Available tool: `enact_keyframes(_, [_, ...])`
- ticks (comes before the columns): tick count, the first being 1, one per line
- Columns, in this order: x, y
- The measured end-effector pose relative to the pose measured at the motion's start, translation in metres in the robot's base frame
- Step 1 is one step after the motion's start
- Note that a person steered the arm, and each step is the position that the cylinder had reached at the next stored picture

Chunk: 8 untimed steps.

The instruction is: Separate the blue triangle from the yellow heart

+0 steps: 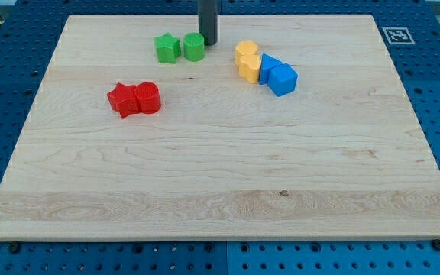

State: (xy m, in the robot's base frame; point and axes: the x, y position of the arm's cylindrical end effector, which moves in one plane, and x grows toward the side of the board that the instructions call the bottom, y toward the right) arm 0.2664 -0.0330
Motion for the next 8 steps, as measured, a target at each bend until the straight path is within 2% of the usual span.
enact_keyframes(3, [0.005, -0.01])
enact_keyframes(6, [-0.01, 0.09])
enact_keyframes(8, [0.014, 0.123])
